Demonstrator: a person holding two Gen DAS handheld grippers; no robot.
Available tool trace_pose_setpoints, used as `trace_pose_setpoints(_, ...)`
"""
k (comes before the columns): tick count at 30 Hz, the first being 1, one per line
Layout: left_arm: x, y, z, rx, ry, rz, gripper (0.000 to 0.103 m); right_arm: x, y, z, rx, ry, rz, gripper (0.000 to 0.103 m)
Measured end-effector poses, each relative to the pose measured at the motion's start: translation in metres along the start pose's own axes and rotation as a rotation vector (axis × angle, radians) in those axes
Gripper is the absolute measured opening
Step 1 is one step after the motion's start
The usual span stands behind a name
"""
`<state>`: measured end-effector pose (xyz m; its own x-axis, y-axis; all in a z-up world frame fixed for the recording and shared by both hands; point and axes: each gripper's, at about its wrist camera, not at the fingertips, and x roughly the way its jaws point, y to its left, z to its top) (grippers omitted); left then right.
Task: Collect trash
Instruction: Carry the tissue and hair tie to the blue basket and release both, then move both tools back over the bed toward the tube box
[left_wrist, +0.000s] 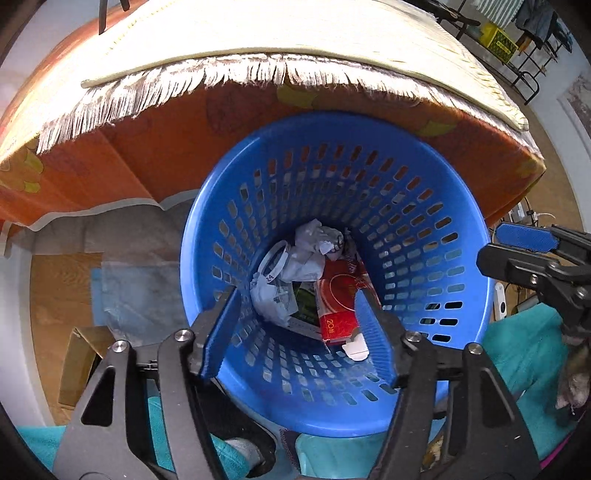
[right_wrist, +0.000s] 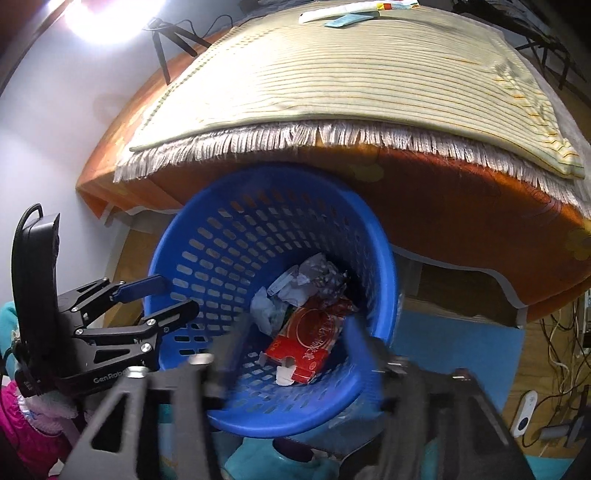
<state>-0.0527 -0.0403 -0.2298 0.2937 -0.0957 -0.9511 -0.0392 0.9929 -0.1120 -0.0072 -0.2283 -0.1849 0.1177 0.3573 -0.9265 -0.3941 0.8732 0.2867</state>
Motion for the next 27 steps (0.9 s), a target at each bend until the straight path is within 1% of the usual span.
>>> trace_pose_setpoints(4, 0.0, 0.0, 0.001, -0.002, -0.003, 0.005, 0.072, 0.001, 0.0, 0.001, 0.006, 0.012, -0.004, 0.084)
trace_pose_setpoints(10, 0.001, 0.003, 0.003, -0.01, 0.0, 0.009, 0.072, 0.003, -0.005, 0.001, 0.026, 0.028, -0.009, 0.086)
trace_pose_setpoints(14, 0.0, 0.003, 0.006, -0.018, 0.007, 0.009, 0.072, 0.0, -0.007, 0.002, 0.034, 0.019, -0.015, 0.086)
trace_pose_setpoints(20, -0.007, 0.001, 0.012, -0.026, -0.004, -0.004, 0.072, -0.014, -0.008, 0.012, 0.008, -0.02, -0.019, 0.086)
trace_pose_setpoints(27, -0.019, -0.001, 0.031, -0.03, -0.03, -0.024, 0.072, -0.041, -0.016, 0.043, -0.038, -0.096, -0.03, 0.086)
